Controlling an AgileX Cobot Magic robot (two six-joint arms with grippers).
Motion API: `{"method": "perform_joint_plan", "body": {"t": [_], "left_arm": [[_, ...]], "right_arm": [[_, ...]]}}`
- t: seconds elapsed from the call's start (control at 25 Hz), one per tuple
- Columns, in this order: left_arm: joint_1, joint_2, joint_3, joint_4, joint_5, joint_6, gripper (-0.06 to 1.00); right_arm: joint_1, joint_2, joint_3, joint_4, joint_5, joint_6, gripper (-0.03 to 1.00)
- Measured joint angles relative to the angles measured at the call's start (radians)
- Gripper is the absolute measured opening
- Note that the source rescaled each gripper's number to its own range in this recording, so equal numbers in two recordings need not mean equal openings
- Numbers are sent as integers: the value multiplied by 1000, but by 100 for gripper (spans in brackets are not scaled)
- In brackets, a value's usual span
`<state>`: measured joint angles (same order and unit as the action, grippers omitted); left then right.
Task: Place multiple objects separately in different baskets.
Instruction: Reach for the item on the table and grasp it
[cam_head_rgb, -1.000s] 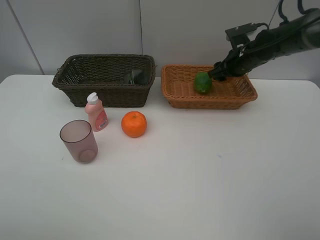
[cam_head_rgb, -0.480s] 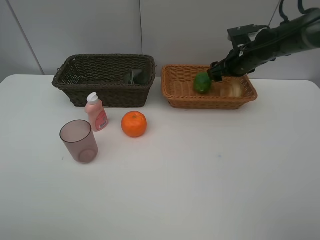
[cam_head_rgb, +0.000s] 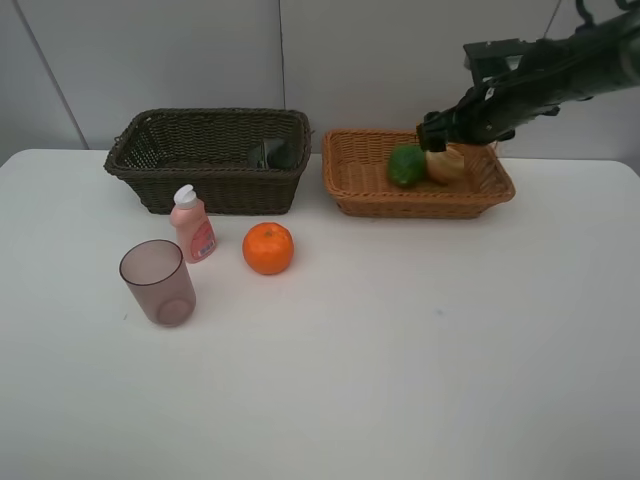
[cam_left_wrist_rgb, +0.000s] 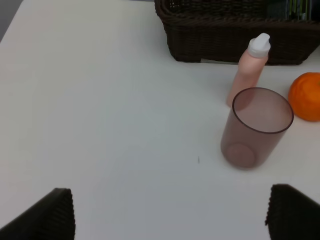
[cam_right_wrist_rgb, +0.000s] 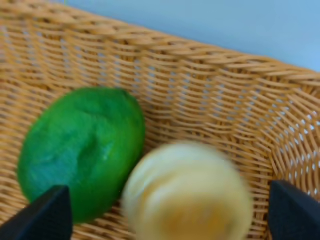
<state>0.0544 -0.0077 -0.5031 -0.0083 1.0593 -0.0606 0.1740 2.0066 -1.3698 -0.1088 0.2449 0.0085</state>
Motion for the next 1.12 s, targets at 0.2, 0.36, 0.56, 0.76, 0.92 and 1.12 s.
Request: {"method": "perform_joint_plan", "body": {"t": [0.2, 0.36, 0.56, 0.76, 0.92, 1.12], "left_arm": [[0, 0, 0, 0, 0, 0, 99], [0, 0, 0, 0, 0, 0, 99], [0, 0, 0, 0, 0, 0, 99], [0, 0, 0, 0, 0, 0, 99], [0, 0, 0, 0, 0, 0, 99], [0, 0, 0, 0, 0, 0, 99]], "right_arm": [[0, -76, -1, 34, 55, 0, 82], [0, -139, -1, 34, 113, -17, 82], [0, -257, -1, 34, 226, -21, 82], [0, -415, 39, 29, 337, -23, 82], [0, -562, 171, 17, 347, -23, 82], [0, -768, 343, 7, 348, -23, 82]]}}
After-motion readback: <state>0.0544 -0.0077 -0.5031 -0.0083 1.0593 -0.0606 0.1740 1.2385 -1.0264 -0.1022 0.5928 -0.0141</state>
